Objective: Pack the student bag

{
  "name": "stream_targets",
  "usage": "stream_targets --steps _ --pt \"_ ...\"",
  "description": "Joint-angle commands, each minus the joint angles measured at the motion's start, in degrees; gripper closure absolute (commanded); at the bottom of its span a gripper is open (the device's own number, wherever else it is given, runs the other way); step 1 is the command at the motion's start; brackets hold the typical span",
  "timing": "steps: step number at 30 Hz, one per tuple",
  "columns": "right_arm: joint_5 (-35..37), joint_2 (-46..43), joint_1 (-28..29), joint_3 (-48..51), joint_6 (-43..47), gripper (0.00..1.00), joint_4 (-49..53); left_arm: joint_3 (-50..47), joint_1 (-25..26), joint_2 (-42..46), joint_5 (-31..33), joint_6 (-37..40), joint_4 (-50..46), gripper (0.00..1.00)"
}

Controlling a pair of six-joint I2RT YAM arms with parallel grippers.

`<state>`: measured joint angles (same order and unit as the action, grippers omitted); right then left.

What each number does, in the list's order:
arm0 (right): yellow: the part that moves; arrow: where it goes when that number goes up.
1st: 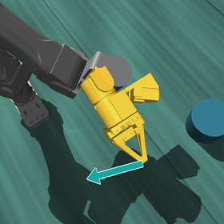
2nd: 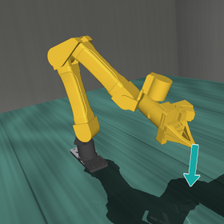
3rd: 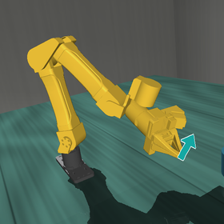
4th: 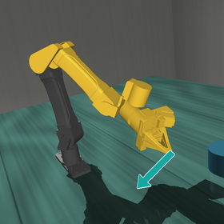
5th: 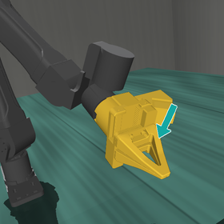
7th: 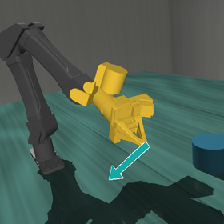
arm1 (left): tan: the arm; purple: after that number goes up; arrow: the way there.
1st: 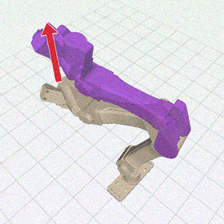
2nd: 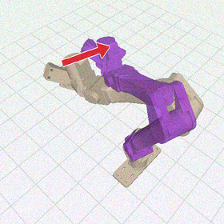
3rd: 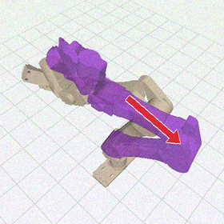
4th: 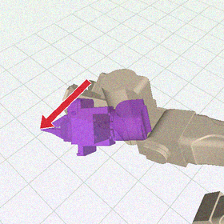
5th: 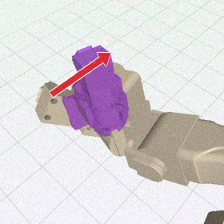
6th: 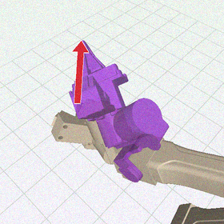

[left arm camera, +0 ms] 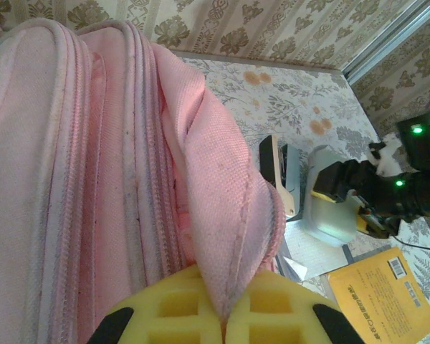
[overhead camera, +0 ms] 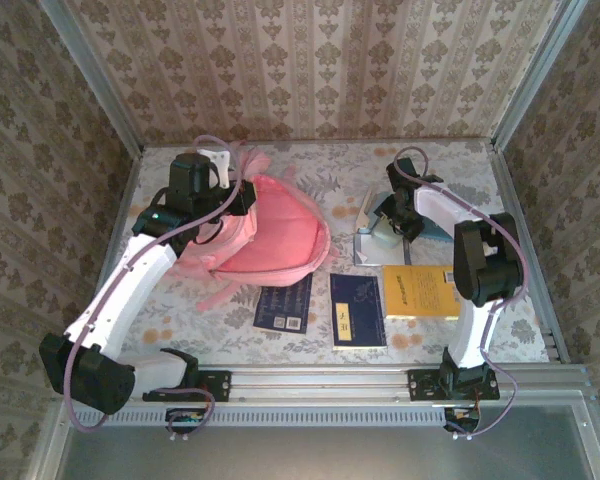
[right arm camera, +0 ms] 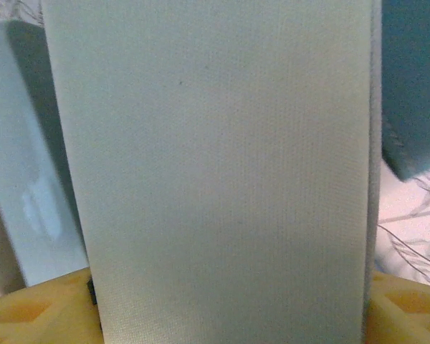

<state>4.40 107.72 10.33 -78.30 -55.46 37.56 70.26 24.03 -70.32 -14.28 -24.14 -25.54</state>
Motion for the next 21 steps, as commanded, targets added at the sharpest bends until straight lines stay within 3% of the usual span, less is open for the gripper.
stream_targets --steps 1,6,11,13,17,21 --pt "4.2 -8.7 0.6 0.4 4.5 0.24 1.5 3.6 0.3 1.6 0.0 2.2 3.1 1.0" --pt "6.8 -19.3 5.6 5.9 15.9 0.24 -5.1 5.8 0.3 1.5 -0.6 3.7 0.7 1.0" --pt "-3.5 -26.0 15.5 8.0 32.4 0.27 -14.6 6.6 -0.1 2.1 -2.2 5.8 -0.7 1.0" --pt "-7.0 -24.8 19.3 5.1 35.9 0.27 -13.5 6.7 -0.5 2.5 -3.7 6.3 -0.9 1.0" --pt "-23.8 -18.7 22.0 0.3 34.7 0.28 -13.9 7.4 -2.3 3.3 -8.1 6.1 -1.3 1.0" --pt "-29.3 -10.8 25.2 -5.9 33.5 0.31 -12.7 8.4 -6.1 3.7 -14.5 3.4 -0.7 1.0"
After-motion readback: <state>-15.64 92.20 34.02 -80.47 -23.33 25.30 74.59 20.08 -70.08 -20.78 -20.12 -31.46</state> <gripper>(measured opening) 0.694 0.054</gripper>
